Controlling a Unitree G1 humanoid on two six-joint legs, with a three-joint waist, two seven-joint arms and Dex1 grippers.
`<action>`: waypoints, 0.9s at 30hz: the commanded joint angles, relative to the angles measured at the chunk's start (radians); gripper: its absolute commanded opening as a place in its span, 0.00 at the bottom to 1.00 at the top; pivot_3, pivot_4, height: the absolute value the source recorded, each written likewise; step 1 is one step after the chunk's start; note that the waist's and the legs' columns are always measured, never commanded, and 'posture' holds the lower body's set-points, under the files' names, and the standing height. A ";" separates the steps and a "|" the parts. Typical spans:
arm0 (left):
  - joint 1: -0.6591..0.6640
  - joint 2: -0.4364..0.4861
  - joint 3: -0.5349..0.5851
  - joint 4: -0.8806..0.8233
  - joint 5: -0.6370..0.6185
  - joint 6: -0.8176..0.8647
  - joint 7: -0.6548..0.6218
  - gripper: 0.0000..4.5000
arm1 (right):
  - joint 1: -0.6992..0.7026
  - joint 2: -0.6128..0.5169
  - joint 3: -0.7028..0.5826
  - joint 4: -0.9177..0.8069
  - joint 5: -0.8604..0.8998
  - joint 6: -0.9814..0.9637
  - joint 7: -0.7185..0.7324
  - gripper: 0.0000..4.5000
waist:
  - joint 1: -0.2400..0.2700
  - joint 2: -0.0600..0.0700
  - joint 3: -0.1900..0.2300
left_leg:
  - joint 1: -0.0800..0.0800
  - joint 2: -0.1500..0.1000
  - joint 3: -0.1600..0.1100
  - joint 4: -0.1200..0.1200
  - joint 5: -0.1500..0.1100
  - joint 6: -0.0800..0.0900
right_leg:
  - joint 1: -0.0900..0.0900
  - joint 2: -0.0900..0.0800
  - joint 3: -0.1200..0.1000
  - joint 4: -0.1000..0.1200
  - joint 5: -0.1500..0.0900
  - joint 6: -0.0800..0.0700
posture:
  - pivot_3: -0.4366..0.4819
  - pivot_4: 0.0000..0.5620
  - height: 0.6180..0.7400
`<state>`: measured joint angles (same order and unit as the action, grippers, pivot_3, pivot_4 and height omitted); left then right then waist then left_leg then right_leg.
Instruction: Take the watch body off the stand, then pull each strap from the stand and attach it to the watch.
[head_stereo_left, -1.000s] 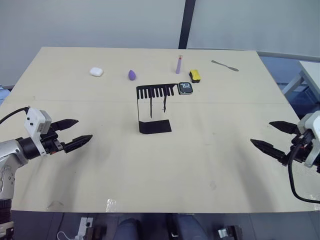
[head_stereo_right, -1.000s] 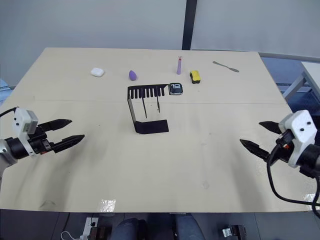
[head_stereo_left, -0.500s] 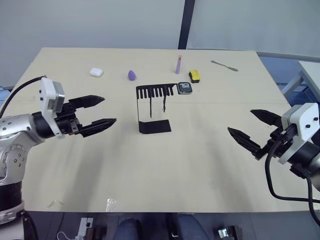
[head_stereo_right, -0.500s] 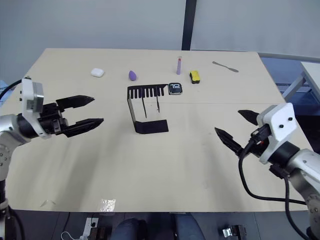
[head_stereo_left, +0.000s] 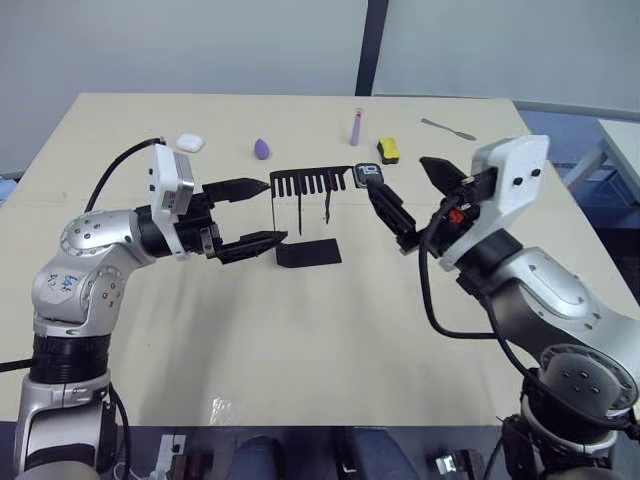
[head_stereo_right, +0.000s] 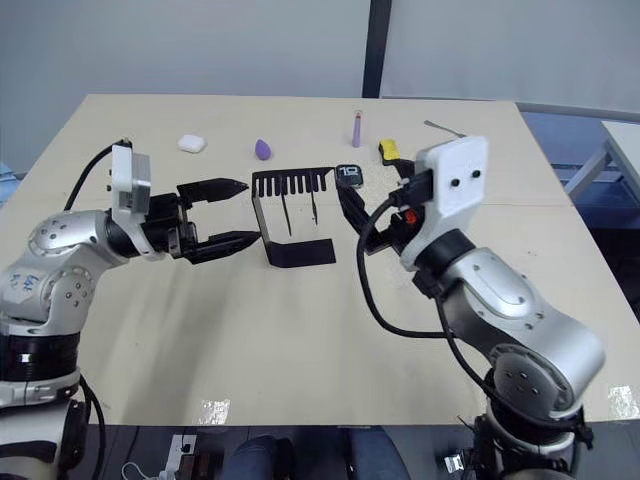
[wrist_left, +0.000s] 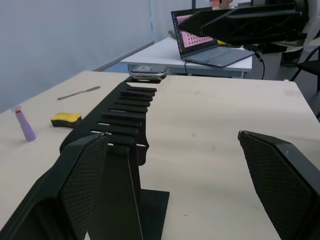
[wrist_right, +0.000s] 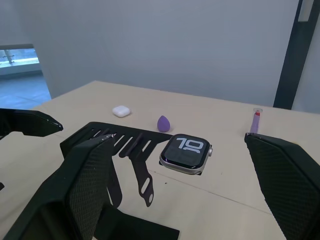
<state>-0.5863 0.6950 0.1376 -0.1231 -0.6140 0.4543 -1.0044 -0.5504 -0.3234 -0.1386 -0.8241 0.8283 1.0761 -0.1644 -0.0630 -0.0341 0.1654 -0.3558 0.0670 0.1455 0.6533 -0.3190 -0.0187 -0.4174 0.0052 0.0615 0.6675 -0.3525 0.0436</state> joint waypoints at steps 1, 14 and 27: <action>-0.037 0.000 0.005 0.008 0.005 -0.023 -0.016 1.00 | -0.052 0.032 0.038 0.026 -0.046 0.025 -0.063 0.98 | -0.003 0.000 0.000 | 0.000 0.000 0.000 0.001 0.000 0.000 | 0.000 0.000 0.000 0.000 0.000 0.000 | 0.48 0.27 1.00; -0.072 -0.015 0.000 0.044 0.025 -0.033 -0.013 1.00 | -0.186 0.092 0.159 0.177 -0.235 0.040 -0.058 0.98 | -0.025 0.000 0.000 | -0.011 0.001 0.000 0.006 0.001 -0.001 | -0.013 0.000 0.000 0.010 0.000 -0.001 | 0.48 0.27 1.00; -0.093 -0.024 0.008 0.044 0.031 -0.039 -0.002 1.00 | -0.262 0.190 0.150 0.256 -0.326 0.078 -0.040 0.98 | -0.026 0.000 0.000 | -0.017 0.001 0.001 0.009 0.001 -0.001 | -0.019 0.000 0.000 0.014 -0.001 -0.001 | 0.48 0.27 1.00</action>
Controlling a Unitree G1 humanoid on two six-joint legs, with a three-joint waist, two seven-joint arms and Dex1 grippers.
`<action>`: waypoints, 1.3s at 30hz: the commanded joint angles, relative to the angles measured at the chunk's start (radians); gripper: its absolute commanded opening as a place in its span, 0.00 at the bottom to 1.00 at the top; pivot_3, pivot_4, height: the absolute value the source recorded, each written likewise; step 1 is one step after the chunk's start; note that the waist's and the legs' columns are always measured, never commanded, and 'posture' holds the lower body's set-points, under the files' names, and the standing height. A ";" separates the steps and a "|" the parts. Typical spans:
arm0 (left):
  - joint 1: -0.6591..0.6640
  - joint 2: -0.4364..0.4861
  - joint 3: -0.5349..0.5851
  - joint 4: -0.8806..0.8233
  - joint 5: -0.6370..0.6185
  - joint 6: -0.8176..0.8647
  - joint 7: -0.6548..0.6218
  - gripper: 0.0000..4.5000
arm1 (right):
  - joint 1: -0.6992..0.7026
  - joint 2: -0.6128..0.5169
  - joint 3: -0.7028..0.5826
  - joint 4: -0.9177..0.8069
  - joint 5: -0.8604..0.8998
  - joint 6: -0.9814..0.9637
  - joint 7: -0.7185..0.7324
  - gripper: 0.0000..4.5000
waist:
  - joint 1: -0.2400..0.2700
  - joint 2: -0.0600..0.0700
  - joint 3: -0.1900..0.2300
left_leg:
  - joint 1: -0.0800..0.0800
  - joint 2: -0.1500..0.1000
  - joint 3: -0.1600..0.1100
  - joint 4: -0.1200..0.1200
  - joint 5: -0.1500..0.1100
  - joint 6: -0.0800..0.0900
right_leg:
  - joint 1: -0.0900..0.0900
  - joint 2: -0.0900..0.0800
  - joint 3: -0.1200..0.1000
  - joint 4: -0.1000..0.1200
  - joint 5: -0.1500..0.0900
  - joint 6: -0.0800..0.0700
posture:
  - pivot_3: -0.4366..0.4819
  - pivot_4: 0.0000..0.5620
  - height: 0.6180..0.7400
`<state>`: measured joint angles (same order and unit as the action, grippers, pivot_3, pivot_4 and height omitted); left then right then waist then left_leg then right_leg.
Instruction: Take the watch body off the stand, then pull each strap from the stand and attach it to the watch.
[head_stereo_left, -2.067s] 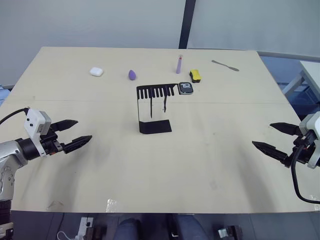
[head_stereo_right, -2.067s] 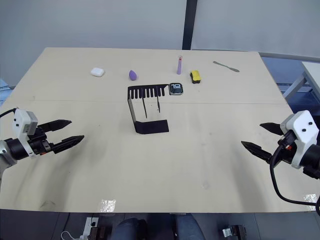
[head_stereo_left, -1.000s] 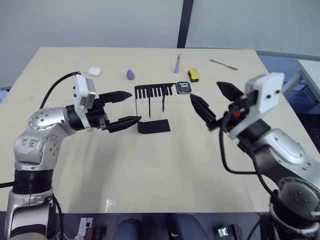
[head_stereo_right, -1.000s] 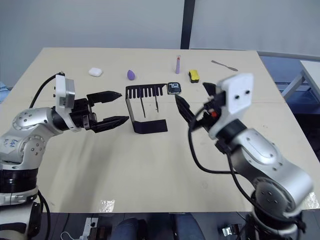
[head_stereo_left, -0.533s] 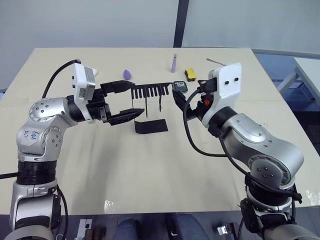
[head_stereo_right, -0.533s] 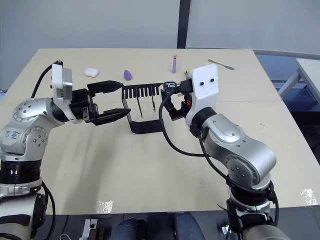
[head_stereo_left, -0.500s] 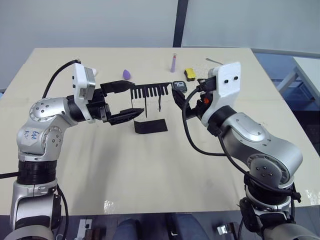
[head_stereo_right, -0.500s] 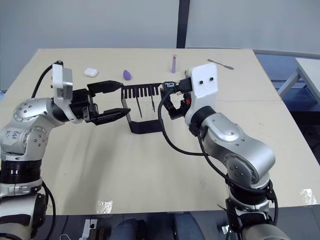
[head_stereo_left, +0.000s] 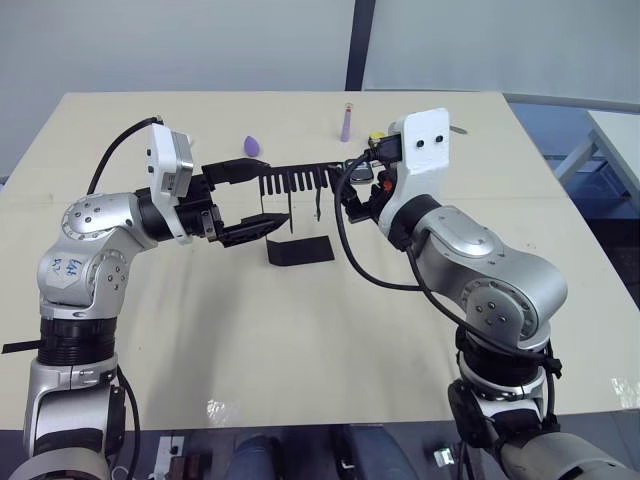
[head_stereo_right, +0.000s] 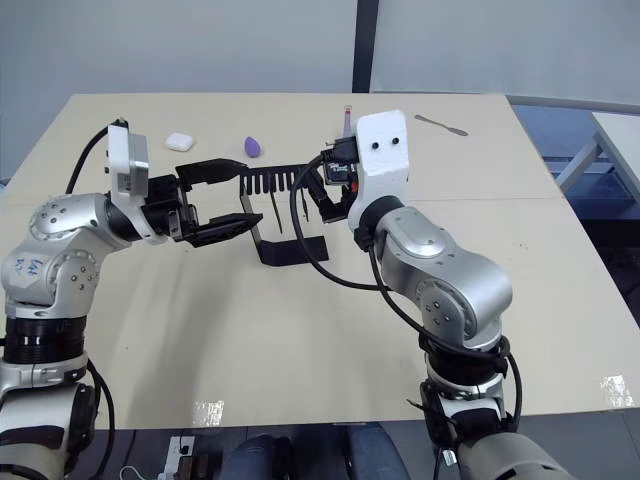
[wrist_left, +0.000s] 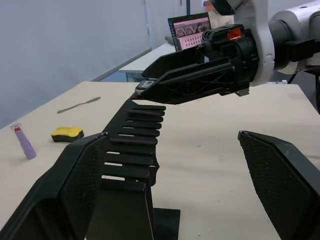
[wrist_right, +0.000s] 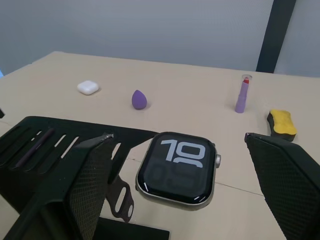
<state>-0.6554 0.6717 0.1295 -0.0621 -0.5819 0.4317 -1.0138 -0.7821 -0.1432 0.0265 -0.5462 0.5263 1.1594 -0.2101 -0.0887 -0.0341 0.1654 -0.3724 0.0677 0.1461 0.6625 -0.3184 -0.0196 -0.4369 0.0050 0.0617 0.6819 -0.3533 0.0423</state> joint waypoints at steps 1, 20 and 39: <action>-0.026 -0.001 0.016 -0.017 -0.003 -0.014 0.009 1.00 | -0.031 0.011 -0.014 -0.021 -0.029 -0.006 0.009 0.98 | -0.001 0.000 0.000 | 0.000 0.000 0.000 0.000 0.000 0.000 | 0.000 0.000 0.000 0.000 0.000 0.000 | 0.48 0.27 1.00; -0.024 -0.003 0.014 -0.029 0.008 -0.019 0.044 1.00 | -0.024 0.036 -0.030 0.002 -0.075 0.010 0.055 0.98 | -0.002 0.000 0.000 | 0.000 0.000 0.000 0.000 0.000 0.000 | -0.001 0.000 0.000 0.001 0.000 0.000 | 0.48 0.27 1.00; -0.052 -0.008 0.020 -0.023 -0.006 -0.011 0.056 1.00 | -0.056 0.019 -0.061 -0.038 -0.074 0.044 0.111 0.36 | -0.001 0.000 0.000 | 0.000 0.000 0.000 0.000 0.000 0.000 | -0.001 0.000 0.000 0.001 0.000 0.000 | 0.48 0.27 1.00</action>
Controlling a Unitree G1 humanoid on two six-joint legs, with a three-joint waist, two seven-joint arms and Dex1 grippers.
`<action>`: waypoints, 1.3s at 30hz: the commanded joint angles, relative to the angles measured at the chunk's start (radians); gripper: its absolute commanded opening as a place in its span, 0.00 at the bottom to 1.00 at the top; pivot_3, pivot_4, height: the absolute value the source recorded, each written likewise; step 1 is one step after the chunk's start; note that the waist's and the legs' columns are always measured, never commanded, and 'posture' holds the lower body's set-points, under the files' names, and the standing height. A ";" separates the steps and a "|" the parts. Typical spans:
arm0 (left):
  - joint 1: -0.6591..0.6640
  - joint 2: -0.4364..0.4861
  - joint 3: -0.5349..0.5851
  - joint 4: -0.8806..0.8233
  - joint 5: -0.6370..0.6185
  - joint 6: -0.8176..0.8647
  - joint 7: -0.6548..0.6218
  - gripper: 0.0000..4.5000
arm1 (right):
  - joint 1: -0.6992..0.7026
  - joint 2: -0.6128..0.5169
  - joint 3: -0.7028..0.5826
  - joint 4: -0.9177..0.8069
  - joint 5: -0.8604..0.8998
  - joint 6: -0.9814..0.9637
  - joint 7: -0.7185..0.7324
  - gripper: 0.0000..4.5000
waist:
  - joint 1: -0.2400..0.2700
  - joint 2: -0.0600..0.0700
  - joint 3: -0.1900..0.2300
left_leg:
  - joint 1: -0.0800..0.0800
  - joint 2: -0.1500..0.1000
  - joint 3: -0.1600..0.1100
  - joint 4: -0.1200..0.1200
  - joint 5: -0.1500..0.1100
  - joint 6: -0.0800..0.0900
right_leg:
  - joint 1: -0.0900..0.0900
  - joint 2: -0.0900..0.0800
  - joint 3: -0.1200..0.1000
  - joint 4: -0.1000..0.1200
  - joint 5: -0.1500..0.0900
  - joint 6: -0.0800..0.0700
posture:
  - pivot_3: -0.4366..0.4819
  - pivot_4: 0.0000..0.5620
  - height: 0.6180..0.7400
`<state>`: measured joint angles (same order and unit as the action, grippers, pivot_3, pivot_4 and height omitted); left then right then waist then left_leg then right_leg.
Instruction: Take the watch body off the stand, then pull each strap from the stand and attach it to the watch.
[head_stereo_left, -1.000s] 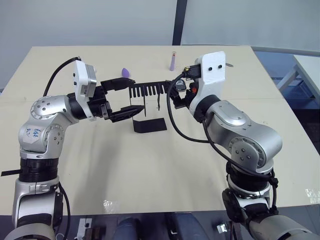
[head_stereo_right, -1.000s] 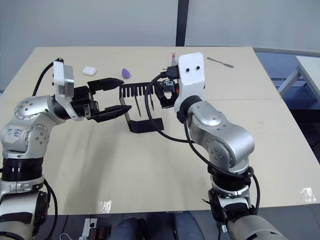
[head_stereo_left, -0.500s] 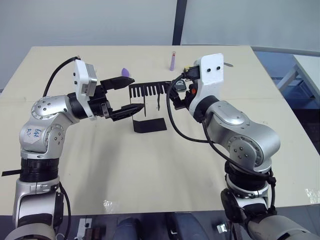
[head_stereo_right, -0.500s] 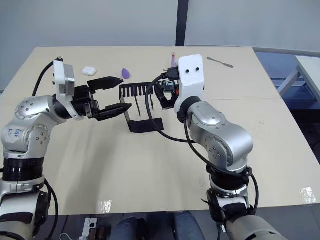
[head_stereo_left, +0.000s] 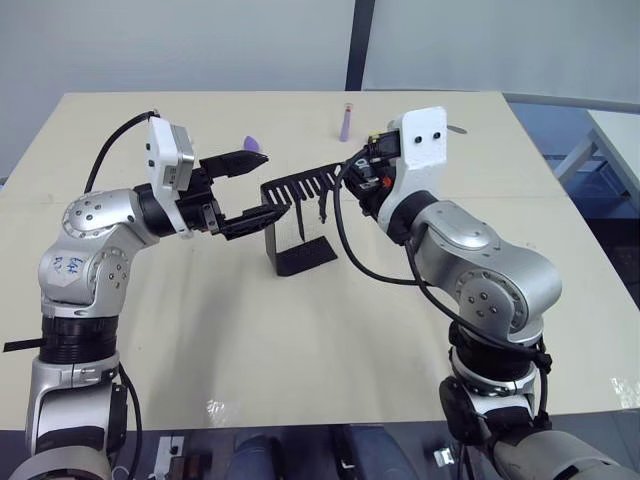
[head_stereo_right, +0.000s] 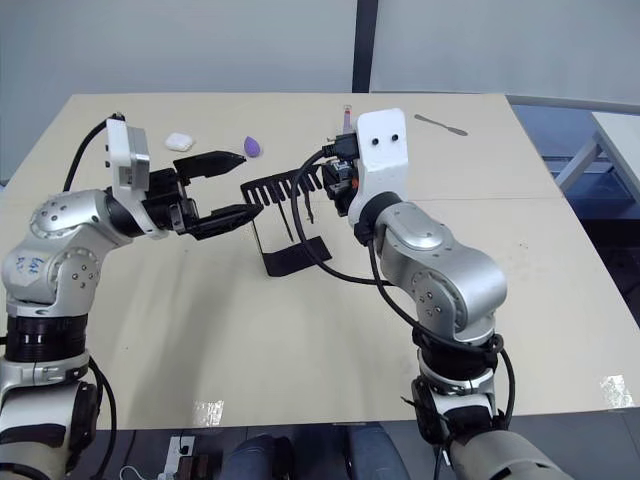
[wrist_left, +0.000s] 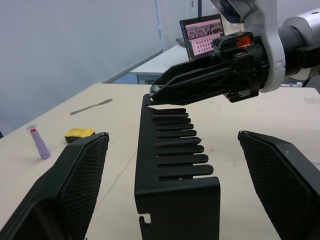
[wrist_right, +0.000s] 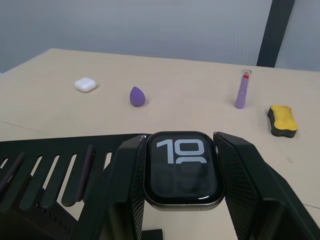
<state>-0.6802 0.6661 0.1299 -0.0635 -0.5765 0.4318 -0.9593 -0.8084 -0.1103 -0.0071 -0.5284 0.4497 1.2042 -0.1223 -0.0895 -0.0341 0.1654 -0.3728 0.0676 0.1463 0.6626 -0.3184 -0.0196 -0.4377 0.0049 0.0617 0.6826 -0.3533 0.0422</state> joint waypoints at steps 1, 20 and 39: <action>-0.032 -0.003 0.019 -0.025 -0.018 -0.004 -0.001 1.00 | -0.034 -0.020 -0.036 -0.062 0.006 -0.003 0.032 0.36 | 0.000 0.000 0.000 | 0.000 0.000 0.000 0.000 0.000 0.000 | 0.000 0.000 0.000 0.000 0.000 0.000 | 0.48 0.27 1.00; 0.152 -0.013 -0.164 -0.319 -0.047 0.093 -0.051 1.00 | 0.604 -0.390 -0.276 -0.261 0.125 -0.191 0.365 0.36 | 0.004 0.000 0.000 | 0.004 0.000 -0.003 -0.002 0.000 0.000 | 0.009 0.002 0.000 -0.005 0.000 0.000 | 0.48 0.27 1.00; 0.186 -0.117 -0.235 -0.191 0.040 -0.044 -0.098 1.00 | 0.754 -0.317 -0.121 0.158 -0.118 -0.614 0.433 0.36 | 0.009 0.000 0.000 | 0.005 0.000 -0.002 -0.001 0.000 0.000 | 0.009 0.002 0.000 -0.004 0.000 0.001 | 0.48 0.27 1.00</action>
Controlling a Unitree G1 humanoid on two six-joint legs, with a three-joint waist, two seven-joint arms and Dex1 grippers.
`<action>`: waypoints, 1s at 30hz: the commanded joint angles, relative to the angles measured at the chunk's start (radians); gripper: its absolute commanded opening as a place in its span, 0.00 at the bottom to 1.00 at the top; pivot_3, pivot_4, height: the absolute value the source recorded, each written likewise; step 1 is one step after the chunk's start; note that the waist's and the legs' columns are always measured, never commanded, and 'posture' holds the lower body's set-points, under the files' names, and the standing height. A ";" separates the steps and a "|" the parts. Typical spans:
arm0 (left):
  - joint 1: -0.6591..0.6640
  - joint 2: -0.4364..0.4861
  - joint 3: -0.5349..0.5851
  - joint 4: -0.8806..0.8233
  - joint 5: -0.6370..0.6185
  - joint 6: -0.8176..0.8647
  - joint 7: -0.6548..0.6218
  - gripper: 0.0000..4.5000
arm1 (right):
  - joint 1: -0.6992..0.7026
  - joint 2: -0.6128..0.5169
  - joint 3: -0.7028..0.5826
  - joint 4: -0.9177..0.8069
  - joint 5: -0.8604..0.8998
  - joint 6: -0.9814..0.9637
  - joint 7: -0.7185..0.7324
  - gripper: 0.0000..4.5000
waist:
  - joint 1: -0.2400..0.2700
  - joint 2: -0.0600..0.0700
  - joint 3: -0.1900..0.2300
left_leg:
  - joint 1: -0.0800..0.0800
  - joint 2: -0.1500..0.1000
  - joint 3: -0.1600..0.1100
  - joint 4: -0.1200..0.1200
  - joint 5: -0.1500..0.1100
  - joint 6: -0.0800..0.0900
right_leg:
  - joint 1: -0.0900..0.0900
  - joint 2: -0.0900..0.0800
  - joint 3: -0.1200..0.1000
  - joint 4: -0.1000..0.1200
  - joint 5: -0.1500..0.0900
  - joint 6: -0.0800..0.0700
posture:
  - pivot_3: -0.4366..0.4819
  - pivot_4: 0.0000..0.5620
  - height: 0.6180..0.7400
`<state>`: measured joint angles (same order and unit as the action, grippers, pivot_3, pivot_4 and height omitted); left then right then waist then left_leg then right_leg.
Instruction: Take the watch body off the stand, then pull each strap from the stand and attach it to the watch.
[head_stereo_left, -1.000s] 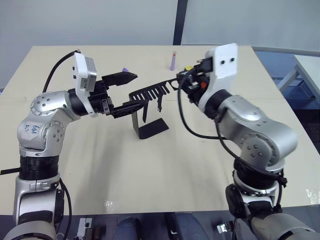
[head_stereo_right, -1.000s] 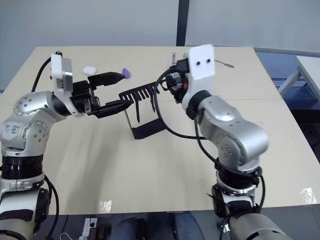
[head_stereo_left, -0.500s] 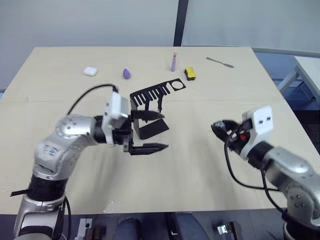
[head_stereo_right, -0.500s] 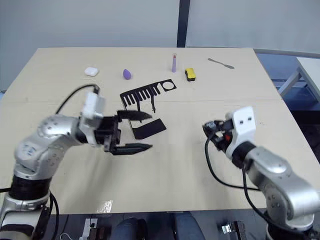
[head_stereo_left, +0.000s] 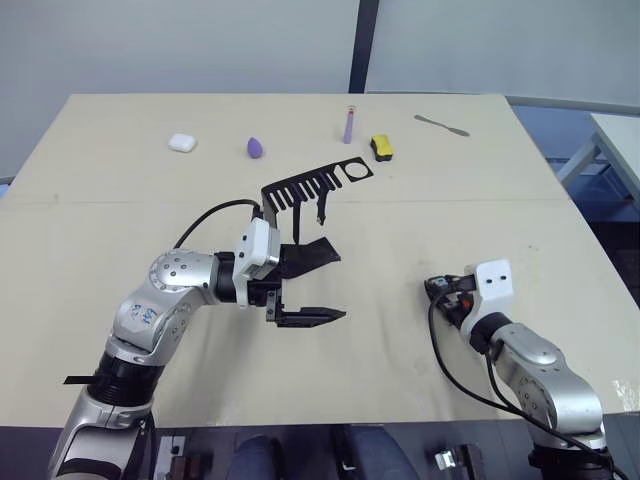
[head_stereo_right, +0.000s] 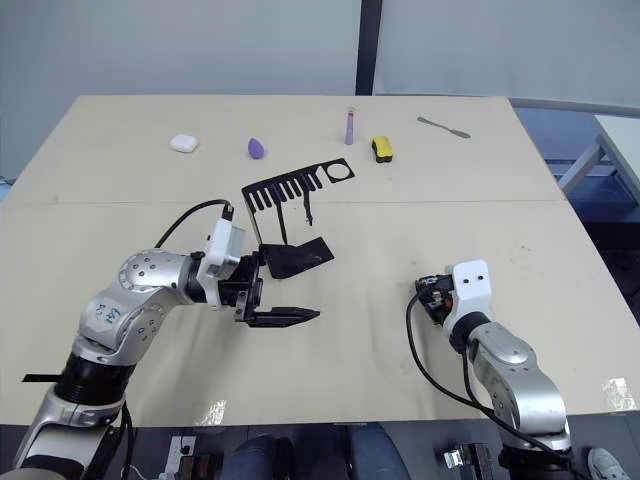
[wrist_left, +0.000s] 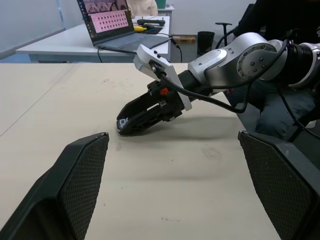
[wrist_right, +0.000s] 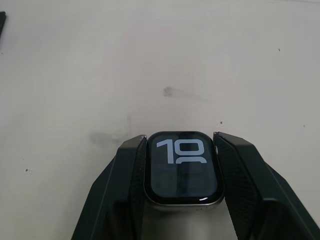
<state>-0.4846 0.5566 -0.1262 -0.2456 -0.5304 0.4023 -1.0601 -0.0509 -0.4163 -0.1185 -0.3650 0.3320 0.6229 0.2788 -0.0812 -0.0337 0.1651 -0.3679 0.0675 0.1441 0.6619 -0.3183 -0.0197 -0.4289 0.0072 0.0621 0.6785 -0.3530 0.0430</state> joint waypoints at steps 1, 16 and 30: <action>-0.009 -0.009 0.023 -0.011 -0.010 -0.012 0.002 1.00 | -0.003 -0.014 -0.014 0.000 0.001 -0.033 0.038 0.36 | 0.001 0.000 0.000 | 0.000 0.000 0.000 0.000 0.000 0.000 | 0.000 0.000 0.000 0.000 0.000 0.000 | 0.48 0.27 1.00; -0.011 -0.002 0.030 -0.014 -0.016 0.000 -0.019 1.00 | 0.022 -0.071 -0.021 0.057 -0.012 -0.055 0.108 0.36 | 0.005 0.000 0.000 | 0.000 0.000 0.000 0.001 0.000 0.000 | 0.000 0.000 0.000 0.000 0.000 0.000 | 0.48 0.27 1.00; 0.046 0.050 0.073 -0.048 -0.027 0.034 0.002 1.00 | 0.209 -0.176 -0.165 -0.173 0.100 0.019 0.188 0.99 | 0.025 0.001 -0.001 | 0.000 0.000 0.000 0.001 0.000 0.000 | 0.001 0.000 0.000 0.000 0.000 0.000 | 0.48 0.27 1.00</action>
<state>-0.4471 0.5978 -0.0860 -0.2506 -0.5332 0.4256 -1.0666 0.1508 -0.5744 -0.2251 -0.4705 0.3950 0.6310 0.4347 -0.0561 -0.0330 0.1644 -0.3676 0.0674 0.1437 0.6629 -0.3184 -0.0195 -0.4280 0.0069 0.0621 0.6790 -0.3529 0.0431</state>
